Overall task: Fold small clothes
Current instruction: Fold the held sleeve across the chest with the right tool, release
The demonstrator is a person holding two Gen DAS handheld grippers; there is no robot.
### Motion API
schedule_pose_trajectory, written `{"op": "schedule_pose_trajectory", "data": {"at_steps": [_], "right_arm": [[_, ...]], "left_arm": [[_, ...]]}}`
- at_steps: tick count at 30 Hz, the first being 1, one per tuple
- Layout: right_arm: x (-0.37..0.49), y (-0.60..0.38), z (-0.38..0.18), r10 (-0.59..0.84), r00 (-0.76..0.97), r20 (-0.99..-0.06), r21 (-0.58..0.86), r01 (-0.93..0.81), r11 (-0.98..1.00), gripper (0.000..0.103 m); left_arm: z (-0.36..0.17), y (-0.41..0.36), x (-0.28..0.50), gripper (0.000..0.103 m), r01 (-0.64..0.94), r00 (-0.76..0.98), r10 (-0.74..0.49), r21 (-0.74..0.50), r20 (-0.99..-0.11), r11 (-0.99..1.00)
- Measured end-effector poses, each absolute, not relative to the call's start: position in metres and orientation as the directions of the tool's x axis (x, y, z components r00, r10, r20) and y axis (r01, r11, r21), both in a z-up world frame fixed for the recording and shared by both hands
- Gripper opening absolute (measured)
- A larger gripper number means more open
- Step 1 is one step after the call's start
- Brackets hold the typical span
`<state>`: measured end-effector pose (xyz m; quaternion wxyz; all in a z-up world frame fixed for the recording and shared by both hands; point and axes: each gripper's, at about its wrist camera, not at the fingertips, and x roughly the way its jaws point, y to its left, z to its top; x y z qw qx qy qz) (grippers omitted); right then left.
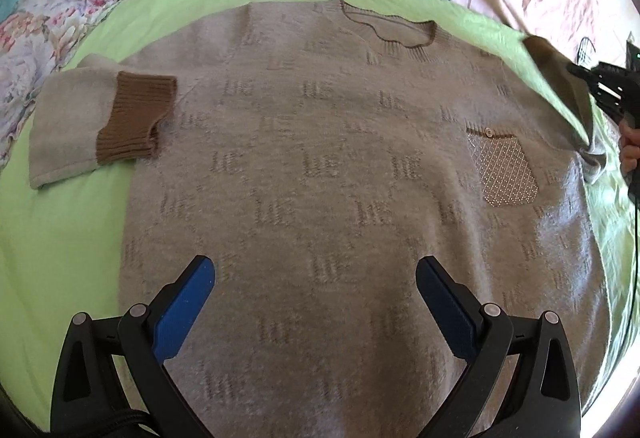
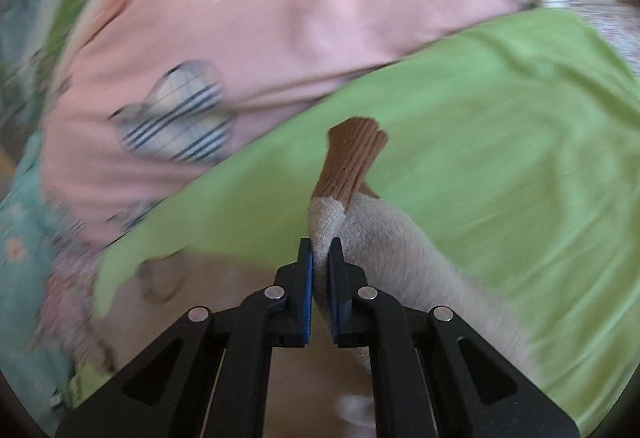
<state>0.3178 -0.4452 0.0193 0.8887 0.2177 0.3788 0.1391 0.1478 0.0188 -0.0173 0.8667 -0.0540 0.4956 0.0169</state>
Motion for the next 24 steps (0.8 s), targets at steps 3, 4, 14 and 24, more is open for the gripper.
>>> {"op": "schedule_pose_trajectory", "data": {"at_steps": [3, 4, 14, 24], "right_arm": [[0.315, -0.382, 0.027, 0.539, 0.618, -0.573, 0.545, -0.204, 0.813, 0.008], [0.315, -0.358, 0.028, 0.581, 0.591, -0.56, 0.563, -0.244, 0.79, 0.008], [0.304, -0.187, 0.005, 0.773, 0.327, -0.544, 0.647, -0.424, 0.634, 0.008], [0.267, -0.161, -0.014, 0.76, 0.225, -0.609, 0.653, -0.401, 0.642, 0.042]], "left_arm": [[-0.015, 0.032, 0.14, 0.101, -0.105, 0.518, -0.037, -0.107, -0.855, 0.989], [-0.014, 0.036, 0.138, 0.101, -0.111, 0.521, -0.039, -0.113, -0.853, 0.987], [-0.016, 0.09, 0.119, 0.101, -0.174, 0.538, -0.142, -0.274, -0.831, 0.946], [-0.025, 0.105, 0.157, 0.101, -0.132, 0.52, -0.341, -0.468, -0.783, 0.874]]}}
